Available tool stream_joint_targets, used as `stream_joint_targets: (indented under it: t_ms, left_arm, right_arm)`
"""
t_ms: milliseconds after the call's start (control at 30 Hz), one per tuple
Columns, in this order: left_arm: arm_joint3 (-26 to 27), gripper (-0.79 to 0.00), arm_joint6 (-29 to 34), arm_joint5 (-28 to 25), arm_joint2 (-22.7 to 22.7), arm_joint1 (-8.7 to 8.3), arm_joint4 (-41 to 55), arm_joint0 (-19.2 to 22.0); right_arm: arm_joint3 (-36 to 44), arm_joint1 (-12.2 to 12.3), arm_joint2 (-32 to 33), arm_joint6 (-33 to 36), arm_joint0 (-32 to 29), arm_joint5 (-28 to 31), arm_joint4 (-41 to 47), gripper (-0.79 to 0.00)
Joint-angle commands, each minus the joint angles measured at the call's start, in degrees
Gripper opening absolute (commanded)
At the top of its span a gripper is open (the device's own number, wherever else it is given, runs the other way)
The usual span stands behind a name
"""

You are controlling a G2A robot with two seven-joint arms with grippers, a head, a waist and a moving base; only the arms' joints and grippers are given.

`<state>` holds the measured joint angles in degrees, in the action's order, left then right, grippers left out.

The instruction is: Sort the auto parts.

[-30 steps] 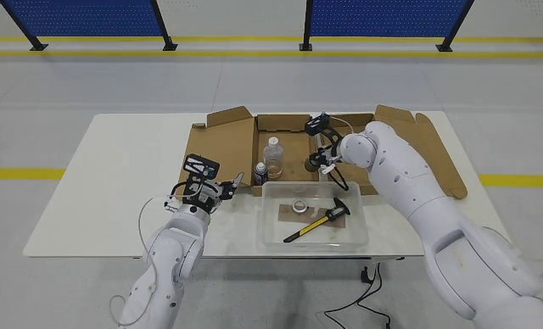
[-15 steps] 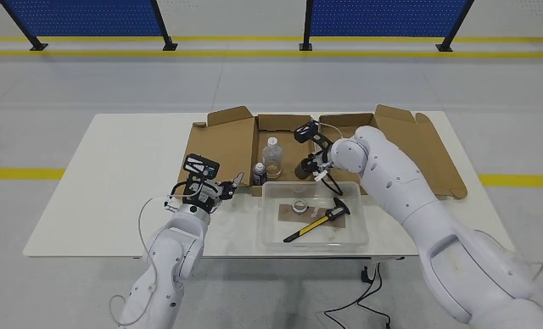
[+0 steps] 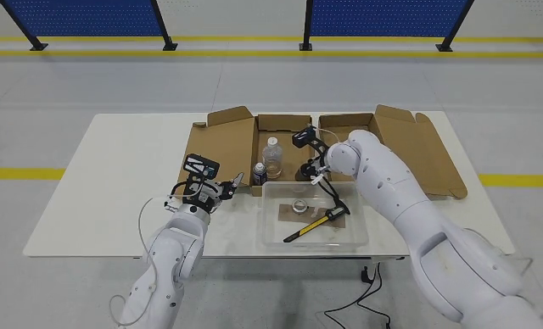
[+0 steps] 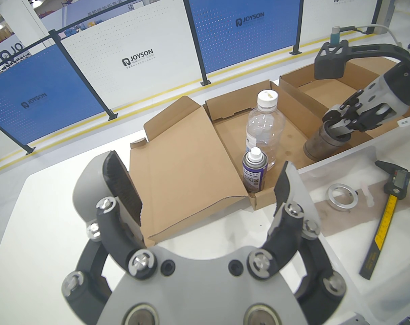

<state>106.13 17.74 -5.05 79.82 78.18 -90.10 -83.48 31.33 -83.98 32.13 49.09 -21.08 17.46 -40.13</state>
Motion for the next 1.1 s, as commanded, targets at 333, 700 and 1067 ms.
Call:
stream_joint_targets:
  t_ms: [333, 700, 1067]
  left_arm:
    - [0.0, 0.0, 0.0, 0.0, 0.0, 0.0, 0.0, 0.0]
    - [0.0, 0.0, 0.0, 0.0, 0.0, 0.0, 0.0, 0.0]
    - [0.0, 0.0, 0.0, 0.0, 0.0, 0.0, 0.0, 0.0]
  right_arm:
    - [-5.6, -2.4, -0.7, -0.2, 1.3, 1.8, -0.4, -0.6]
    - [-7.8, -3.6, -0.5, -2.0, 3.1, 2.3, -1.9, -0.536]
    - [0.7, -1.2, 1.2, 0.0, 4.0, 0.1, -7.2, -0.474]
